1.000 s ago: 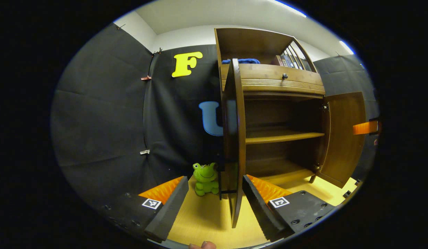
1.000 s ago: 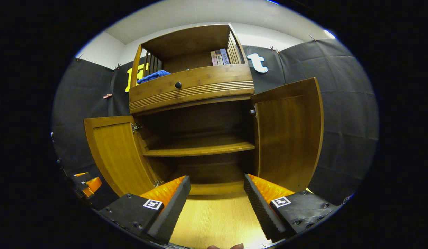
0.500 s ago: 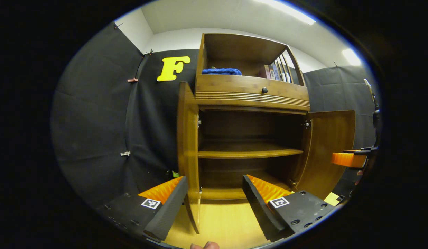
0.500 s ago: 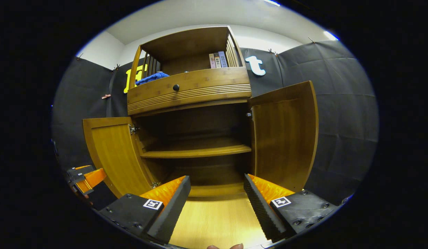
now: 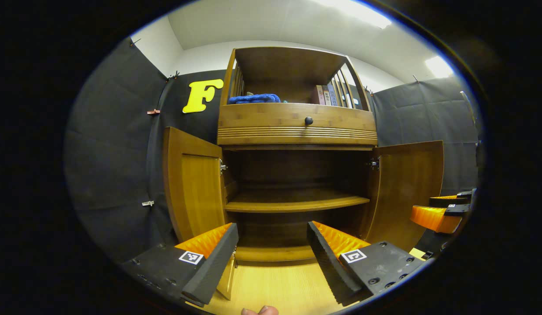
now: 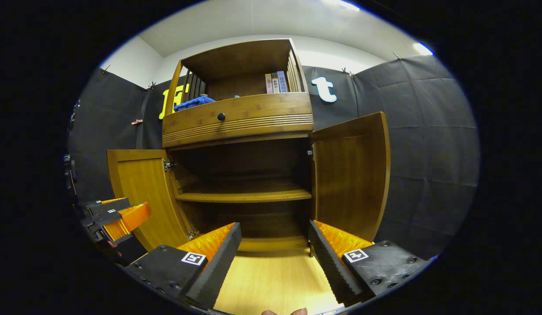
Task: Open the right door of the double-door shoe cabinet with the right hand, and open the left door with the left hand.
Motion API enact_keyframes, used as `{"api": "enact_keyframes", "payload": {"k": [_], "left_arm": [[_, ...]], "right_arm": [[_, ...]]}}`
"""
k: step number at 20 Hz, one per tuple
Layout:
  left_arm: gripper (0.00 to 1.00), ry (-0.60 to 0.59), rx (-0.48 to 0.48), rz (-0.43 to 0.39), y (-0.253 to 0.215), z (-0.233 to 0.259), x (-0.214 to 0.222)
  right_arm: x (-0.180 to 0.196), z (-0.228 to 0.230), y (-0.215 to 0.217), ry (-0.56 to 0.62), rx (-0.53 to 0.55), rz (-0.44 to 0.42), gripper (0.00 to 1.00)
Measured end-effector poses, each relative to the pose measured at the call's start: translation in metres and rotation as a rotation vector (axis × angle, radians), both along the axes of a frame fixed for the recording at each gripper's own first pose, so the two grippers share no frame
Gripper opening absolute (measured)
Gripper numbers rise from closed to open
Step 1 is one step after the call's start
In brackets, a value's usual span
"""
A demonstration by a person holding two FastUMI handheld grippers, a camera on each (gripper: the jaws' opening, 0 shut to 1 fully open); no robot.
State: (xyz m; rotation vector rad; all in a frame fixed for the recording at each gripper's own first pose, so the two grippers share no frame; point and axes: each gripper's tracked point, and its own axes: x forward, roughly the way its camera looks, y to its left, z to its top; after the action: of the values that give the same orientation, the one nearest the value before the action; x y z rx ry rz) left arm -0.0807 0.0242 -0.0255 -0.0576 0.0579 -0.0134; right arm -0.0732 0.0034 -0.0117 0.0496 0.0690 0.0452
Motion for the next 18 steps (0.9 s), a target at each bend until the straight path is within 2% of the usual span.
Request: {"api": "enact_keyframes", "payload": {"k": [4, 14, 18], "left_arm": [[1.00, 0.003, 0.026, 0.014, -0.016, 0.002, 0.003], [1.00, -0.009, 0.066, 0.044, -0.039, 0.003, 0.014], [1.00, -0.002, 0.047, 0.048, -0.047, 0.001, 0.022]], "right_arm": [[0.000, 0.001, -0.011, -0.001, 0.002, 0.009, 1.00], [0.005, 0.008, -0.027, -0.036, -0.015, 0.034, 0.98], [0.013, 0.009, -0.032, -0.038, -0.010, 0.046, 0.98]]}}
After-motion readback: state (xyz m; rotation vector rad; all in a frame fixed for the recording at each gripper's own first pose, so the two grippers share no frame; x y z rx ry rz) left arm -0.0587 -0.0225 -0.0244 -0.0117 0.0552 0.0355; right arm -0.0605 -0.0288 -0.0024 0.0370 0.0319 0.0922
